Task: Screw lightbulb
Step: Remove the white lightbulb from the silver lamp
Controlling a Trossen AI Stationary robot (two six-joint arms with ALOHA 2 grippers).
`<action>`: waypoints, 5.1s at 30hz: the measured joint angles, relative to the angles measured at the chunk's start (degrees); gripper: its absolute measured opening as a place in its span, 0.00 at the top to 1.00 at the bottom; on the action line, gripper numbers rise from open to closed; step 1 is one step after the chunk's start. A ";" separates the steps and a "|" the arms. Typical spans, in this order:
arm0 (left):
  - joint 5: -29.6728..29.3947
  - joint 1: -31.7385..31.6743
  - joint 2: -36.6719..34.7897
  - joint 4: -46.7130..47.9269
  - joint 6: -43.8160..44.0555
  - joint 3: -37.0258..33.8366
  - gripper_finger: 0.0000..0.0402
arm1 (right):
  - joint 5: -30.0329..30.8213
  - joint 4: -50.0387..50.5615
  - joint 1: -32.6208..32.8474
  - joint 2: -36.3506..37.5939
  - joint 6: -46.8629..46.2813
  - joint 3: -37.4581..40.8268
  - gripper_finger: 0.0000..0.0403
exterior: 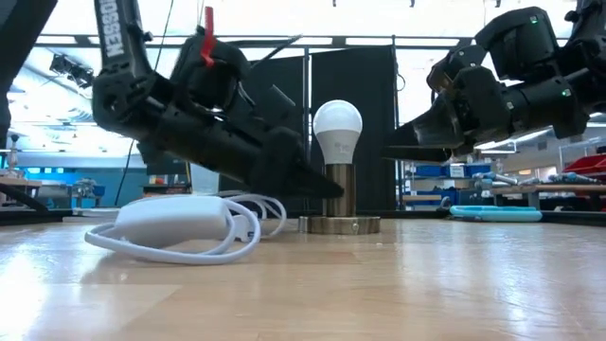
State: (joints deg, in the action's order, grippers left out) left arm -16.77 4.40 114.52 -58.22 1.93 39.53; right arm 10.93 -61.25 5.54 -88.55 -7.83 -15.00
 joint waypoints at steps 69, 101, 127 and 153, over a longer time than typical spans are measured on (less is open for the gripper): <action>-0.56 -0.65 2.09 -0.66 -0.17 0.91 0.53 | 6.83 -9.58 1.14 -18.38 4.90 -12.74 0.34; -0.34 -0.63 2.05 -0.18 -0.09 0.87 0.53 | -19.99 -10.44 -9.05 -18.23 5.56 -10.93 0.59; -1.34 -0.72 2.09 -0.15 -0.09 0.76 0.53 | -42.66 -0.40 -18.02 -18.32 5.91 -17.46 0.41; -1.04 -0.70 2.12 -0.04 0.13 0.85 0.53 | 4.34 -1.88 -0.31 -8.04 2.46 -5.67 0.28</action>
State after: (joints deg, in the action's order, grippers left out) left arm -17.81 3.70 116.64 -58.26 2.06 40.38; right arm 15.27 -63.13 5.23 -96.60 -5.37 -20.67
